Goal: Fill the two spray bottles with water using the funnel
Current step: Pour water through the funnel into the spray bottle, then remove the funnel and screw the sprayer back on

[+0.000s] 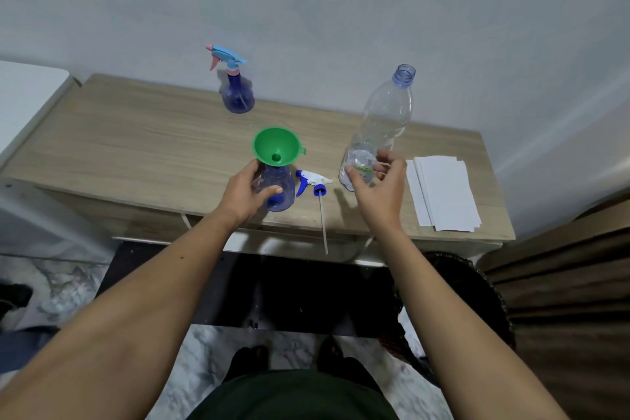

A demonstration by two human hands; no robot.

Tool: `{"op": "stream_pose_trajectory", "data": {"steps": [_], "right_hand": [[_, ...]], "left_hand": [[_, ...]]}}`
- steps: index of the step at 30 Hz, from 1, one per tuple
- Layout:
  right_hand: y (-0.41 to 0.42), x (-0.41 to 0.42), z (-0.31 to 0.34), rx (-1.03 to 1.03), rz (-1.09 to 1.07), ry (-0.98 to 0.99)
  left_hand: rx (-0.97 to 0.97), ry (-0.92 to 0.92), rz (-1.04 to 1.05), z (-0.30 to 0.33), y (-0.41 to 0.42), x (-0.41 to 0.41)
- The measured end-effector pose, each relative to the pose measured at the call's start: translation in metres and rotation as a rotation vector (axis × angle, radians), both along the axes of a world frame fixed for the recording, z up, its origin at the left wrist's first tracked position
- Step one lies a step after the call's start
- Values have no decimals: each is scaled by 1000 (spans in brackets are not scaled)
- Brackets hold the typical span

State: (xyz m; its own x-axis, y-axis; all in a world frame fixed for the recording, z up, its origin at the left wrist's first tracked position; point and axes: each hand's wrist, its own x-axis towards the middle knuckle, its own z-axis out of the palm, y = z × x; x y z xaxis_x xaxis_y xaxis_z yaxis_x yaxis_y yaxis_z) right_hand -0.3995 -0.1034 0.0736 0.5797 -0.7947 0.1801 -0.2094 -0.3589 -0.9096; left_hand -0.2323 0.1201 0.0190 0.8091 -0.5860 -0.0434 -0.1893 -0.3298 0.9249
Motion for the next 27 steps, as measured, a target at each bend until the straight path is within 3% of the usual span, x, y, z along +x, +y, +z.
{"op": "stream_pose_trajectory", "data": {"steps": [11, 14, 22, 27], "right_hand": [[72, 38, 19, -382, 333, -43], [76, 49, 23, -506, 382, 24], [67, 57, 41, -623, 354, 75], [60, 56, 51, -514, 302, 47]], "left_hand": [[35, -63, -31, 1, 2, 1], [22, -66, -44, -1, 3, 2], [-30, -106, -63, -11, 4, 6], [-29, -111, -62, -7, 4, 5]]}}
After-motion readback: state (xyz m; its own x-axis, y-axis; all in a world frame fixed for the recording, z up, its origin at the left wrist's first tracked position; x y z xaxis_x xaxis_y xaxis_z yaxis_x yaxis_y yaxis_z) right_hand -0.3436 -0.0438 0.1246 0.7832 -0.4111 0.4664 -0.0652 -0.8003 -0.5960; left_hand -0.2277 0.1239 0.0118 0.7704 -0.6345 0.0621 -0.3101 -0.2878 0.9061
